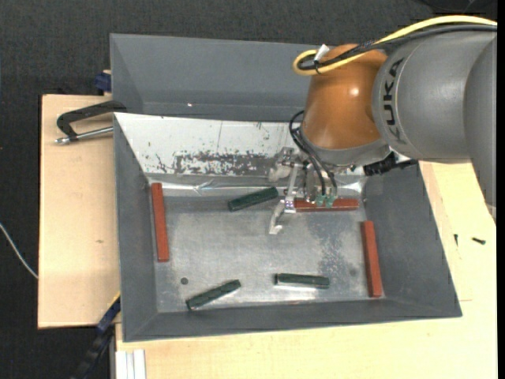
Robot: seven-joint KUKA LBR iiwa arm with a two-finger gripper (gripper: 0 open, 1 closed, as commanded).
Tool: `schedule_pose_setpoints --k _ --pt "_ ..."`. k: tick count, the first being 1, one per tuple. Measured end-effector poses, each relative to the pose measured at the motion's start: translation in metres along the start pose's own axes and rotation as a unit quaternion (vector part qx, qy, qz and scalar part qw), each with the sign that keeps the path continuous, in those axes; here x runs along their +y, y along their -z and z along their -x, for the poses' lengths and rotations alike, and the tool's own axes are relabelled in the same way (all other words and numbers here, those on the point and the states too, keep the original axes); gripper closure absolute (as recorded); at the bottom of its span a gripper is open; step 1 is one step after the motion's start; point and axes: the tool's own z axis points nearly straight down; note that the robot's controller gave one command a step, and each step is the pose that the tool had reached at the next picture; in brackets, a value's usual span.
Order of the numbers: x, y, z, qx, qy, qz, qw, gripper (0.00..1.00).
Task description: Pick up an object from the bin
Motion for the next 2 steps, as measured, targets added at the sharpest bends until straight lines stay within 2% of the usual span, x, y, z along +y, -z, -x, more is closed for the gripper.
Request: schedule_pose_setpoints --k 1,2 --pt "0.0 0.003 0.002 -0.0028 0.0 0.001 1.0 0.0" --pt "-0.001 -0.054 0.021 -0.0323 -0.016 0.004 0.9993 1.0"
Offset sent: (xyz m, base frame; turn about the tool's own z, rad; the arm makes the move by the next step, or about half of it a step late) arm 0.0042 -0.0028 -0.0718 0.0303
